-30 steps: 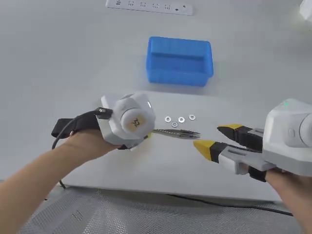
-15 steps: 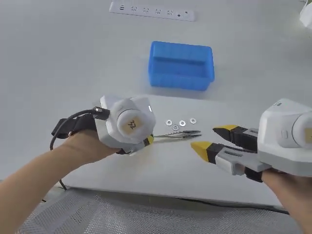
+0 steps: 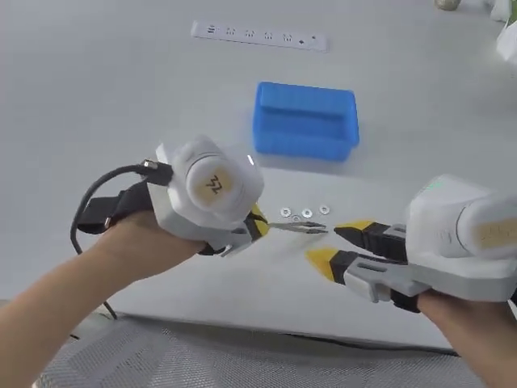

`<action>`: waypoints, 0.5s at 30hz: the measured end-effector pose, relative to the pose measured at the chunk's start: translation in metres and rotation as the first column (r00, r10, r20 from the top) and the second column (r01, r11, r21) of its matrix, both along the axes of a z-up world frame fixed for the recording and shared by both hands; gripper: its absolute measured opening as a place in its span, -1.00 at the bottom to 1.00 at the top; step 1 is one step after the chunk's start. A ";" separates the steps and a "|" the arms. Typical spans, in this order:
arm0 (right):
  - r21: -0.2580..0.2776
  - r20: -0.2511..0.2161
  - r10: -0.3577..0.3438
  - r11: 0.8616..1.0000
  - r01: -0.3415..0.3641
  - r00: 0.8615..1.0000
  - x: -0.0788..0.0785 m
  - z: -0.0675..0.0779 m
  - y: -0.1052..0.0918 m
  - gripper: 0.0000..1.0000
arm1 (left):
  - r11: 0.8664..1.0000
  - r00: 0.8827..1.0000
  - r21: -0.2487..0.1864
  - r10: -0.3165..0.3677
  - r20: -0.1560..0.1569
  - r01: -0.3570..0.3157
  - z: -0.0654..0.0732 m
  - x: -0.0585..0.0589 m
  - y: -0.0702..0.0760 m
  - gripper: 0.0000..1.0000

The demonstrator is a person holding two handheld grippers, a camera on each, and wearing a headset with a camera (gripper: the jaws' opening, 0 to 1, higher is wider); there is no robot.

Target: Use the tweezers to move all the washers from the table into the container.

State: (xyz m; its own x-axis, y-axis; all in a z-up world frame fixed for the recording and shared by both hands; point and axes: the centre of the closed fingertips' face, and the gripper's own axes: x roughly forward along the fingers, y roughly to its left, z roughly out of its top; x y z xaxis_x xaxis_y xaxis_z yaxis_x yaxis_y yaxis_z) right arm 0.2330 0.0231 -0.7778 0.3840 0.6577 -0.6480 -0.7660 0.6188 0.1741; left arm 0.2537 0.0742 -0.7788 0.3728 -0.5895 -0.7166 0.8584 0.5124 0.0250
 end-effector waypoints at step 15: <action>-0.003 0.025 0.087 0.996 -0.087 0.996 0.001 -0.002 0.024 -0.53 | 0.999 1.000 -0.045 0.006 0.016 -0.005 0.028 0.001 -0.001 -1.00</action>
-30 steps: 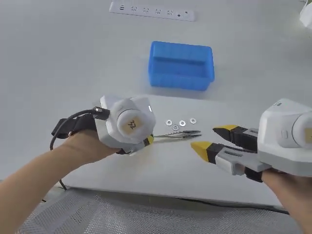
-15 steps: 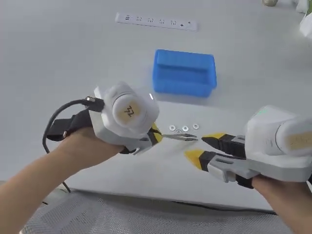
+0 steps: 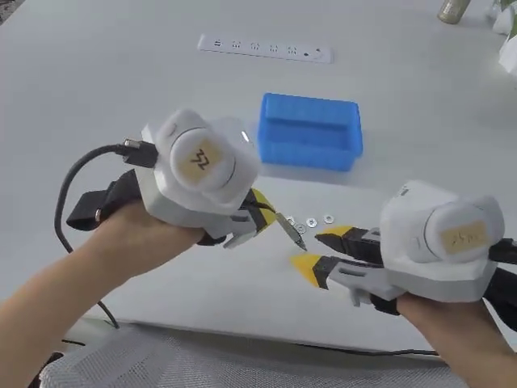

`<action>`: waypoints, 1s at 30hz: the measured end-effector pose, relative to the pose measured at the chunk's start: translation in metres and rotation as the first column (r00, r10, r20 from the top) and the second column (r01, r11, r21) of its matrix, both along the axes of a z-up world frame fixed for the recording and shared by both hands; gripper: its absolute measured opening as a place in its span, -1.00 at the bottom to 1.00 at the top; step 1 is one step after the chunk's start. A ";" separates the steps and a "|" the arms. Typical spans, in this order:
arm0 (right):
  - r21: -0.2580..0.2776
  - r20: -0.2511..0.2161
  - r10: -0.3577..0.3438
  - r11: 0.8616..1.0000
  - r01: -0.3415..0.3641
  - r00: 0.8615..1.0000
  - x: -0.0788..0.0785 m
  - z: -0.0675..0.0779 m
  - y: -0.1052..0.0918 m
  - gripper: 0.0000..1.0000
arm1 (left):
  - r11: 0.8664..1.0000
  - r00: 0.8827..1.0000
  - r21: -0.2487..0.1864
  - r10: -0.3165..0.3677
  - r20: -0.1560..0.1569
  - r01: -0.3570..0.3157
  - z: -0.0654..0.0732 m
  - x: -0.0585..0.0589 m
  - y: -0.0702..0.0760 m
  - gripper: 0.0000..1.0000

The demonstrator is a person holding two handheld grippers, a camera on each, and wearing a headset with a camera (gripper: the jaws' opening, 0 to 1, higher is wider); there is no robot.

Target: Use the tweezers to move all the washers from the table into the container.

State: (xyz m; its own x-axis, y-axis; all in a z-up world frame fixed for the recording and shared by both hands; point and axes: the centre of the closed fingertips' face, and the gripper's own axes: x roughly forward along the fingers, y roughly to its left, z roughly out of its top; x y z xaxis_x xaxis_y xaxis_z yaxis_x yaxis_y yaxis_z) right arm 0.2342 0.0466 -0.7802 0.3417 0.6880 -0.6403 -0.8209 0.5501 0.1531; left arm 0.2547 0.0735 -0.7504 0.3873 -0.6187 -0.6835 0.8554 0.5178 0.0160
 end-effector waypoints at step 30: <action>-0.095 0.136 0.241 0.969 -0.229 0.961 0.015 -0.020 0.037 -0.92 | 0.997 0.985 0.029 -0.074 0.155 0.070 0.014 -0.007 -0.007 -1.00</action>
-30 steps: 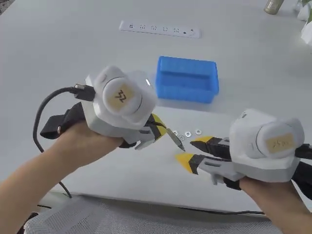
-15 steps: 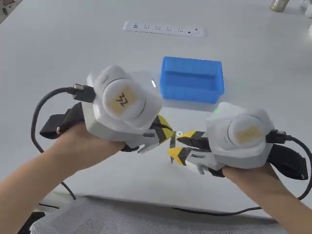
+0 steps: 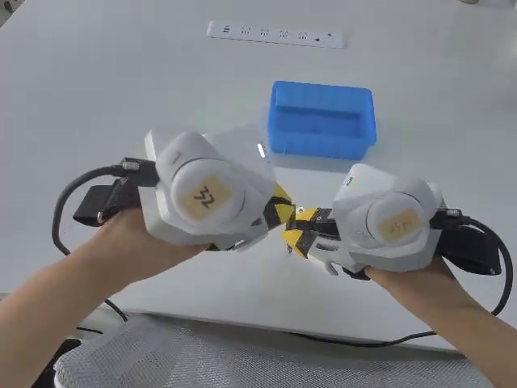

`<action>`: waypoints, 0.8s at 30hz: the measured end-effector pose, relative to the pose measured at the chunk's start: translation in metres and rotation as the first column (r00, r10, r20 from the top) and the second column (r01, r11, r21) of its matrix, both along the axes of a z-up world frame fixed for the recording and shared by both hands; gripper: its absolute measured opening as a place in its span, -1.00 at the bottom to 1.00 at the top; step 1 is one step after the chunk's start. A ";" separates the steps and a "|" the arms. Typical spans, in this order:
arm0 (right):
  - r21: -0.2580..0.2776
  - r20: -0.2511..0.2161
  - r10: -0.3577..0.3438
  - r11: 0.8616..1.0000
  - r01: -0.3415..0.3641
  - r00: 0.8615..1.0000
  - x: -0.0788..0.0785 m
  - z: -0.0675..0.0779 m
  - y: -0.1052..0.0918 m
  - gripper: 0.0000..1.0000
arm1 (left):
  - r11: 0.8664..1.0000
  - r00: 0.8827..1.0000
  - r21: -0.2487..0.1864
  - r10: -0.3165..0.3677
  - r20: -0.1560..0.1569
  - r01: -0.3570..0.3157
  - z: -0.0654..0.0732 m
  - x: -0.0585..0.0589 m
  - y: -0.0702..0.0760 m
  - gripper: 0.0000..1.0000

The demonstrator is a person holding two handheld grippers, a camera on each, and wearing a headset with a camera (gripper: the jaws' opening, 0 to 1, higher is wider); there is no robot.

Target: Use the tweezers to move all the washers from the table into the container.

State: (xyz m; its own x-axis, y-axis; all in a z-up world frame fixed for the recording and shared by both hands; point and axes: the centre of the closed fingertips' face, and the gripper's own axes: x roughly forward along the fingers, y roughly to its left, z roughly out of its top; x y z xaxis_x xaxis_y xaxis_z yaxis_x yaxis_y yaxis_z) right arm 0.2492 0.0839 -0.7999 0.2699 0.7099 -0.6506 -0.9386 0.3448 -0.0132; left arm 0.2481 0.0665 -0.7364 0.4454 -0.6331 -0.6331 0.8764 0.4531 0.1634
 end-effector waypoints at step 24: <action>0.127 0.005 -0.070 0.990 0.069 0.998 0.047 0.031 0.007 -0.92 | 0.950 0.961 -0.144 0.276 -0.013 -0.275 0.006 0.015 0.036 0.23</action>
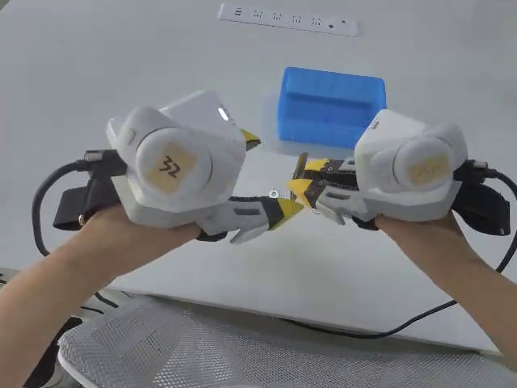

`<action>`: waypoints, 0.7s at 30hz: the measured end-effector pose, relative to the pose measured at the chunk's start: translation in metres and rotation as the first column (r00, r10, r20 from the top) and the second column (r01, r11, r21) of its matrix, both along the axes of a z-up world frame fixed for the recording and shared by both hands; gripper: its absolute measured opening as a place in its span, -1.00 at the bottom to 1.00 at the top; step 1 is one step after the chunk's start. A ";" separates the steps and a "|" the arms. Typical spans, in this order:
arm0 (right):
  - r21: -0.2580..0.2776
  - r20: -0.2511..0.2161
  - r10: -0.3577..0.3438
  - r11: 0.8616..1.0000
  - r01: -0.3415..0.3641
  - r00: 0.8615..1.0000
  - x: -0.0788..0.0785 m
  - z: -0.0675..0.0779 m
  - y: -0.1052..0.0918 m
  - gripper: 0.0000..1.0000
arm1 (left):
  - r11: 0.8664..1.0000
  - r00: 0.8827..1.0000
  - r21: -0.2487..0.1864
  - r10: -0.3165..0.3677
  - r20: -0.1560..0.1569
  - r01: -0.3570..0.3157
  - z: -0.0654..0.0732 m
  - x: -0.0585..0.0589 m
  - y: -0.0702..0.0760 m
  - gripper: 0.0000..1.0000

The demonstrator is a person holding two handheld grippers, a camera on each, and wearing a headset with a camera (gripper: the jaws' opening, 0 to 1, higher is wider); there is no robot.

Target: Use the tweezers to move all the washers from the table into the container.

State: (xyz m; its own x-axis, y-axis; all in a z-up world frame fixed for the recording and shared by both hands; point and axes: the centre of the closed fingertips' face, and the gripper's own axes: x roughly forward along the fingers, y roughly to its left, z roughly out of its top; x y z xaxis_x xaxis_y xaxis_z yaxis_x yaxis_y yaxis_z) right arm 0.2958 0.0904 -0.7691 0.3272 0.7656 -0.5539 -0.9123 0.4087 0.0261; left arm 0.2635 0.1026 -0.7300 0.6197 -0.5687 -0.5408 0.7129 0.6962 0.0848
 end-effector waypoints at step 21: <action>0.023 -0.085 0.004 1.000 -0.002 0.996 0.015 -0.019 0.023 -0.92 | 0.974 0.975 -0.040 0.224 0.002 -0.223 -0.019 -0.020 0.022 0.89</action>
State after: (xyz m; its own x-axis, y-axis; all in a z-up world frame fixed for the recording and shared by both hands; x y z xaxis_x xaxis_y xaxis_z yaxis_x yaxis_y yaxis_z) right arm 0.3112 0.1139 -0.7884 0.2770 0.7794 -0.5619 -0.9078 0.4040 0.1129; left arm 0.2434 0.1241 -0.7495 0.7367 -0.4365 -0.5164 0.5384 0.8407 0.0576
